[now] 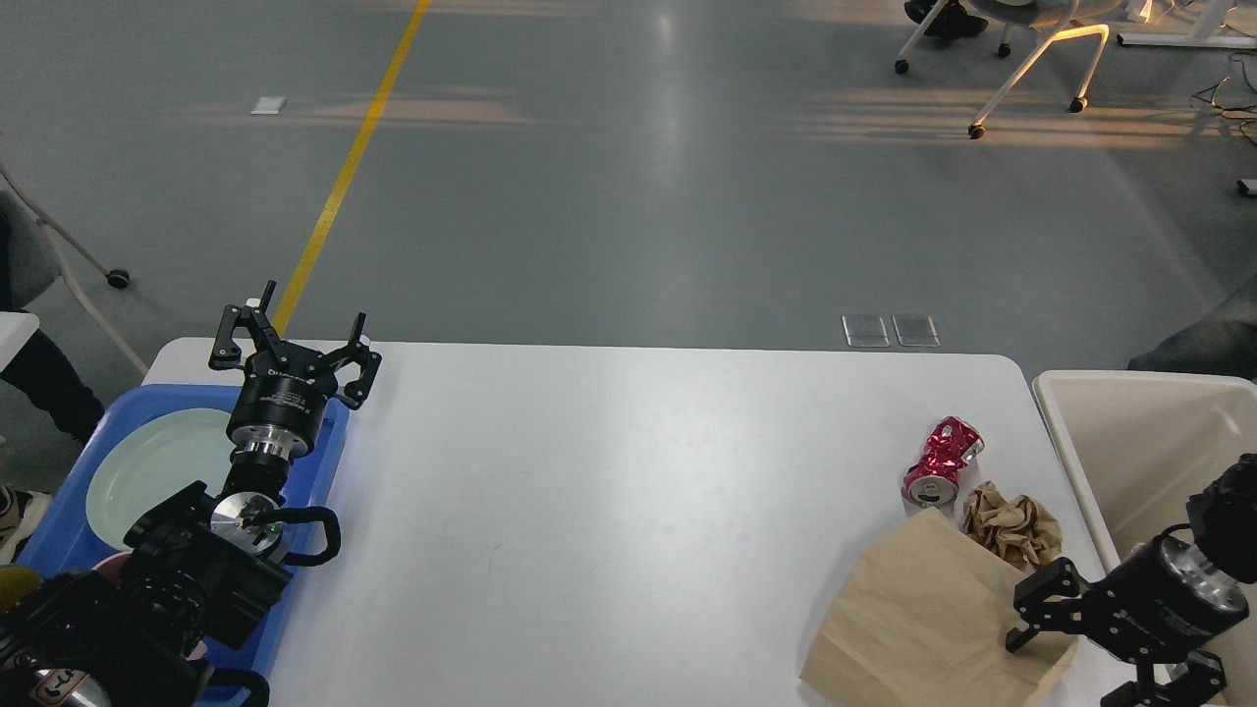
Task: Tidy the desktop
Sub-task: 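Lower the right gripper to the brown paper bag's edge, then grasp the brown paper bag, lift it and drop it into the bin, then move the right gripper down to the crumpled brown paper and grasp it, then lift the crumpled brown paper and drop it into the white bin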
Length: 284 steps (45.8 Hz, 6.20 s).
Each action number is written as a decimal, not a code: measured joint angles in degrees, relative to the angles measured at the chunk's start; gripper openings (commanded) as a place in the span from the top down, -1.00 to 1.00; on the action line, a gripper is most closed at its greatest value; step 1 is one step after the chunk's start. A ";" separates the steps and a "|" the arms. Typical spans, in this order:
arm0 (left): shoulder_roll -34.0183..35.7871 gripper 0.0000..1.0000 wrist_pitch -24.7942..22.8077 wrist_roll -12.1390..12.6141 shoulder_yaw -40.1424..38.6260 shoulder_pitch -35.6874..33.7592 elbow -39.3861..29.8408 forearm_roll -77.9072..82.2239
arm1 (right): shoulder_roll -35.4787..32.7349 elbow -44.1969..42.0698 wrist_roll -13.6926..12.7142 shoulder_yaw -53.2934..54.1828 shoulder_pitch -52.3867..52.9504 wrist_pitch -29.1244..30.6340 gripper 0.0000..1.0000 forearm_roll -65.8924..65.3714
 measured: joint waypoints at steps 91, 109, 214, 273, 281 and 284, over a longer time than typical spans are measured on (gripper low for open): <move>-0.03 -0.93 0.00 0.00 0.00 0.00 -0.01 0.00 | -29.55 5.52 -0.08 17.68 30.50 -1.76 1.00 0.01; -0.02 -0.93 0.00 0.00 0.00 0.00 0.00 0.00 | -21.60 -7.36 -0.09 18.21 2.28 -35.54 1.00 0.36; -0.04 -0.93 0.00 0.00 0.00 0.00 0.00 0.00 | 8.87 0.93 0.07 -10.51 9.25 -32.69 -1.00 0.33; -0.02 -0.93 0.00 0.00 0.00 0.00 0.00 0.00 | -3.13 5.09 0.07 -1.87 16.68 -35.30 1.00 0.21; -0.02 -0.93 0.00 0.00 0.00 0.00 0.00 0.00 | -10.25 11.06 0.04 -1.92 29.87 -28.33 1.00 0.01; -0.02 -0.93 0.00 0.00 0.00 0.00 0.00 0.00 | -11.51 11.36 -0.01 -1.97 33.51 -26.42 1.00 0.00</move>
